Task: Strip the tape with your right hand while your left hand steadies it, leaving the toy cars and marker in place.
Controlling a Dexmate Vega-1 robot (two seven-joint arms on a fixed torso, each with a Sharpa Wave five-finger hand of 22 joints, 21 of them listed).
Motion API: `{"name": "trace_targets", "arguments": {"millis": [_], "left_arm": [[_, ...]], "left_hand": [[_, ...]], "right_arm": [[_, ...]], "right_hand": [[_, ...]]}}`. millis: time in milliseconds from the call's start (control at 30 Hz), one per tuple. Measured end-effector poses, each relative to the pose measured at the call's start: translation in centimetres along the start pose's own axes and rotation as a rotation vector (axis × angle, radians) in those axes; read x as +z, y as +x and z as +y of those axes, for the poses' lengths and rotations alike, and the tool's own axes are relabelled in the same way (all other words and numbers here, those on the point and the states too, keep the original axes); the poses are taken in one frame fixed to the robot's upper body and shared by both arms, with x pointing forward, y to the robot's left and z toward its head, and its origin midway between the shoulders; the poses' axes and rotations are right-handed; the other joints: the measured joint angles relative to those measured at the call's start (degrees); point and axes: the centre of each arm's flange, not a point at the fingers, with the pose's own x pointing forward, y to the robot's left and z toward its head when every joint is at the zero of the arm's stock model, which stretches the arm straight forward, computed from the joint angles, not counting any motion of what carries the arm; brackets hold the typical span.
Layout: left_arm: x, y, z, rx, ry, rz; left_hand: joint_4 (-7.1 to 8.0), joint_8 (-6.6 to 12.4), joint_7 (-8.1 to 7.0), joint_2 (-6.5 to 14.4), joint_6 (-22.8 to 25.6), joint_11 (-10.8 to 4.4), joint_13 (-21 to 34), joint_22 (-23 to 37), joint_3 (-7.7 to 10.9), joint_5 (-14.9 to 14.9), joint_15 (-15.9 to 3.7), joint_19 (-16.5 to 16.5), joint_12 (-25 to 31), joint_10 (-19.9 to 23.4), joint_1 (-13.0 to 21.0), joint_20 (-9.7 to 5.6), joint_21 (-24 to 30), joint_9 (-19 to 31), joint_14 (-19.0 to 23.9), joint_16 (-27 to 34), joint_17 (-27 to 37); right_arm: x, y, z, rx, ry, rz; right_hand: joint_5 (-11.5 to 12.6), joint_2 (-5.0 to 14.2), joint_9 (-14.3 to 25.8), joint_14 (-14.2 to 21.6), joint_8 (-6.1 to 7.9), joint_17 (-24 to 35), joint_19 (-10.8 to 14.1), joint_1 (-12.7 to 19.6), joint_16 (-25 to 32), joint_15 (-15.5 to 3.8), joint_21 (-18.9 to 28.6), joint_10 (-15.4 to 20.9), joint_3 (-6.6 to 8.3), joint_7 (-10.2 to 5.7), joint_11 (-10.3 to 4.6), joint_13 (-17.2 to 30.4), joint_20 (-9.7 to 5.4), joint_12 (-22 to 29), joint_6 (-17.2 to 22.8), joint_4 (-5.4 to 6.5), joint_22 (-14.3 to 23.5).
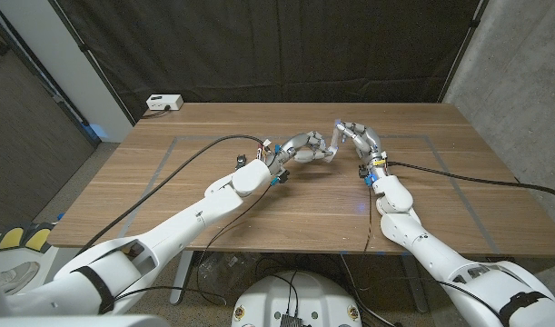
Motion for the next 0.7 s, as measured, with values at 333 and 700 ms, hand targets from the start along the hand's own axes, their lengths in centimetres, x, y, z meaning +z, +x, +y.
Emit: {"name": "trace_targets", "arguments": {"millis": [333,700], "left_arm": [[0.11,0.09,-0.10,-0.008,0.010,-0.005],[0.12,0.04,-0.12,-0.011,0.015,-0.008]], "left_hand": [[0.24,0.00,0.00,0.0,0.0,0.00,0.0,-0.3,0.24,-0.5,-0.21,0.0,0.0,0.0,0.0,0.00,0.4,0.0,-0.2,0.0,0.0],[0.23,0.00,0.00,0.0,0.0,0.00,-0.2,-0.3,0.23,-0.7,-0.21,0.0,0.4,0.0,0.0,0.00,0.4,0.0,-0.2,0.4,-0.2]], "right_arm": [[0.14,0.51,-0.08,-0.009,-0.001,-0.008],[0.24,0.83,-0.06,-0.007,-0.001,-0.011]], "right_hand": [[0.0,-0.01,0.0,0.0,0.00,0.0,0.0,0.0,-0.2,0.00,0.0,0.0,0.00,0.00,0.00,-0.1,0.00,0.0,0.0,0.00,-0.3],[0.4,-0.31,0.0,0.0,-0.01,0.0,0.0,0.0,-0.2,0.00,0.0,0.0,-0.01,-0.01,0.01,0.0,0.00,0.0,0.0,-0.01,-0.3]]}}
